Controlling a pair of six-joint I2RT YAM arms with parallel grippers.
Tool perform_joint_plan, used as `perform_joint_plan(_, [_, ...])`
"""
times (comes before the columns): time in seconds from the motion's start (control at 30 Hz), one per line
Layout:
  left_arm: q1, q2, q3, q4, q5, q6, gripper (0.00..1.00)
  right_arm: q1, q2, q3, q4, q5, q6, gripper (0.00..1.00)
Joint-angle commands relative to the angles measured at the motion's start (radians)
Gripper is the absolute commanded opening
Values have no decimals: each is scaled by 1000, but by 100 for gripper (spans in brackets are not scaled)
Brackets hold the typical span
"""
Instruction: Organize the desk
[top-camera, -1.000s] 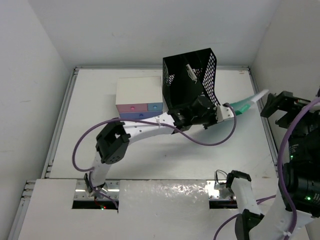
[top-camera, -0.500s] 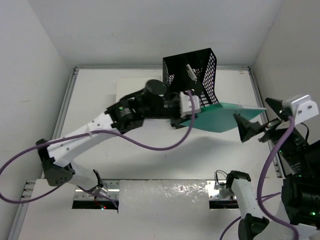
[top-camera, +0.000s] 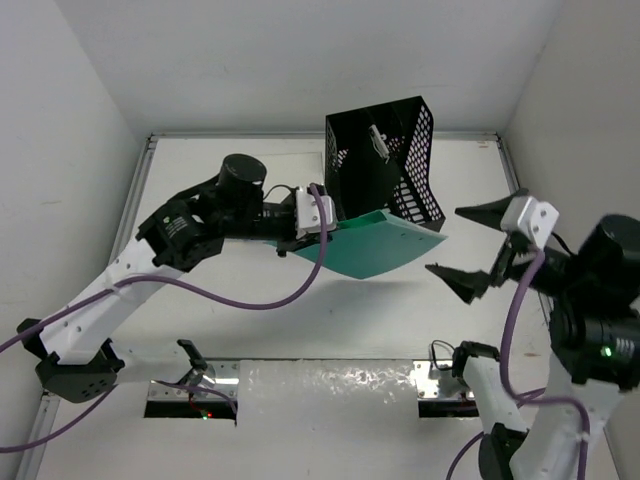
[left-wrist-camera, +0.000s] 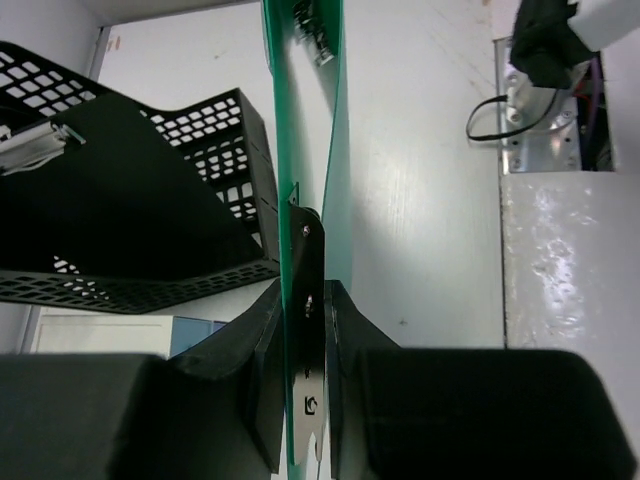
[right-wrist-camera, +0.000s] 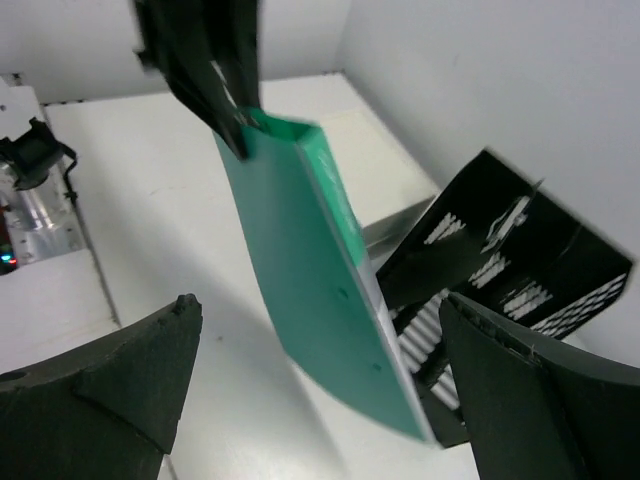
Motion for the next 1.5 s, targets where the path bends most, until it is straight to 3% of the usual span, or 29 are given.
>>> perform_joint_plan(0.0, [-2,-56,86,7,52,24,0,5,46,-127,124,-52,-10,99])
perform_joint_plan(0.1, [-5,-61,88,10,44,1,0,5,50,-188,222,-147,16,99])
perform_joint_plan(0.2, [-5,-58,83,18,43,-4,0,5,23,-292,408,-210,148,99])
perform_joint_plan(0.3, [-5,-47,91,22,69,-10,0,5,-14,-479,827,-248,460,99])
perform_joint_plan(0.33, [-5,-36,94,26,70,-15,0,5,-17,-520,1070,-250,651,99])
perform_joint_plan(0.43, [-7,-9,109,30,72,-18,0,6,-6,-605,1250,-272,768,99])
perform_joint_plan(0.77, [-25,92,226,38,71,-39,0,182,95,-658,1139,-226,604,98])
perform_joint_plan(0.87, [-42,126,256,38,60,-39,0,280,164,-584,807,-163,315,97])
perform_joint_plan(0.9, [-42,138,263,44,64,-47,0,313,190,-535,491,-59,36,95])
perform_joint_plan(0.93, [-42,143,276,42,67,-49,0,397,240,-454,392,59,-46,92])
perform_joint_plan(1.03, [-43,148,289,42,71,-47,0,434,276,-421,305,78,-106,56])
perform_joint_plan(1.07, [-42,146,290,42,64,-47,0,436,255,-438,345,83,-79,49])
perform_joint_plan(1.13, [-42,137,287,46,28,-49,0,436,212,-512,512,142,47,25])
perform_joint_plan(1.17, [-42,128,284,52,15,-52,0,434,172,-534,552,182,108,8])
perform_joint_plan(1.2, [-42,126,279,56,-14,-55,0,436,152,-557,653,204,153,0])
perform_joint_plan(1.27, [-43,119,273,76,-61,-78,0,436,114,-620,738,234,220,0])
perform_joint_plan(1.3, [-42,111,269,85,-119,-88,12,436,83,-638,794,289,278,0])
perform_joint_plan(1.33, [-42,109,264,105,-158,-104,32,434,71,-637,805,322,296,0])
perform_joint_plan(1.37, [-42,103,261,114,-199,-111,71,436,60,-634,810,354,326,0])
perform_joint_plan(1.4, [-42,102,260,122,-291,-116,92,434,38,-619,824,418,343,0])
perform_joint_plan(1.43, [-42,99,258,139,-348,-119,100,434,31,-607,826,441,374,0])
perform_joint_plan(1.47, [-42,97,258,151,-404,-116,100,434,21,-593,832,469,385,0])
